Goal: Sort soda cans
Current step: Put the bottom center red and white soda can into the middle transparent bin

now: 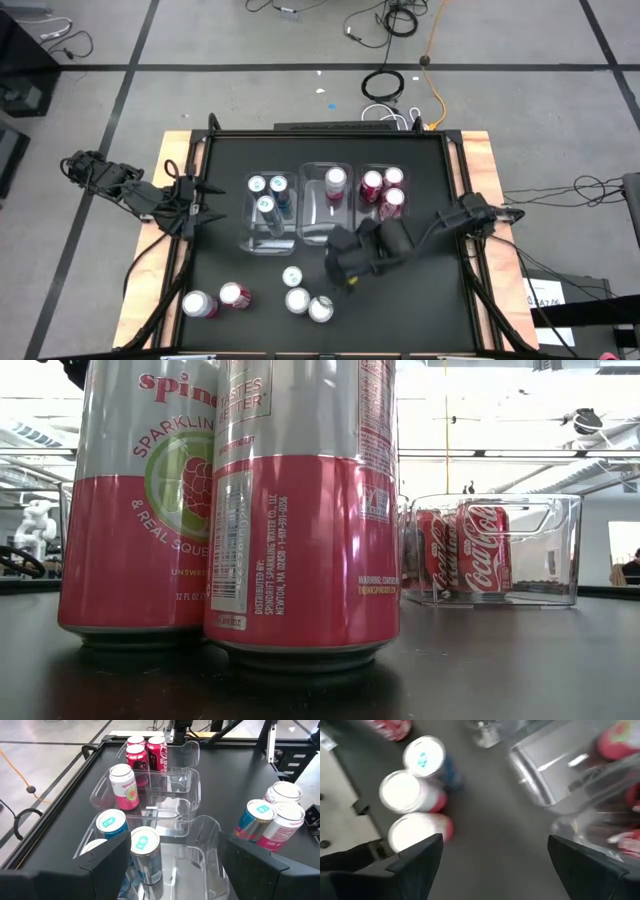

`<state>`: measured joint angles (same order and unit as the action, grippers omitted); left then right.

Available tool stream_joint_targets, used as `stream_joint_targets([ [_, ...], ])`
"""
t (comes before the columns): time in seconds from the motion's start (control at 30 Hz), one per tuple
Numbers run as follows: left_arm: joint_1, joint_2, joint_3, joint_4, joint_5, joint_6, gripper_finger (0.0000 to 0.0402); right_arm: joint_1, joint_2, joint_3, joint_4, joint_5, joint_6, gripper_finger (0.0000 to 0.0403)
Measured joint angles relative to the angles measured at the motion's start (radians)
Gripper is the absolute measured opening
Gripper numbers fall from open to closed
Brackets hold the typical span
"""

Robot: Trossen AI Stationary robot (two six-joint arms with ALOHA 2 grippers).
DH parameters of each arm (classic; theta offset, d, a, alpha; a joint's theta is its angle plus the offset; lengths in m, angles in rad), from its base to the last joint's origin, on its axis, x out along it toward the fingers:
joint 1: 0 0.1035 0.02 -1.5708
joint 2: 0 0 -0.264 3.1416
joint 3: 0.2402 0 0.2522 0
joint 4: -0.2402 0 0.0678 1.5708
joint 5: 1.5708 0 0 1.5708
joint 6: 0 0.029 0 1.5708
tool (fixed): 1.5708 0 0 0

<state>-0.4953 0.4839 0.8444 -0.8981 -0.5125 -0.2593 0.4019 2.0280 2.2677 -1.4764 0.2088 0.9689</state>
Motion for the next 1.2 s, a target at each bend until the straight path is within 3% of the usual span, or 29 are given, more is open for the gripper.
stream_joint_targets([
  [0.3,0.0,0.0,0.0,-0.001,0.0,-0.05,0.0304,0.112,0.079,0.0,0.126,0.026,0.009,0.0352],
  [0.63,0.0,0.0,0.0,-0.001,0.001,-0.05,0.0304,0.138,0.213,0.0,0.216,-0.036,-0.009,0.0352],
  [1.2,0.0,0.0,0.0,-0.001,0.001,-0.05,0.0304,0.134,0.338,0.0,0.308,-0.034,-0.046,0.0352],
])
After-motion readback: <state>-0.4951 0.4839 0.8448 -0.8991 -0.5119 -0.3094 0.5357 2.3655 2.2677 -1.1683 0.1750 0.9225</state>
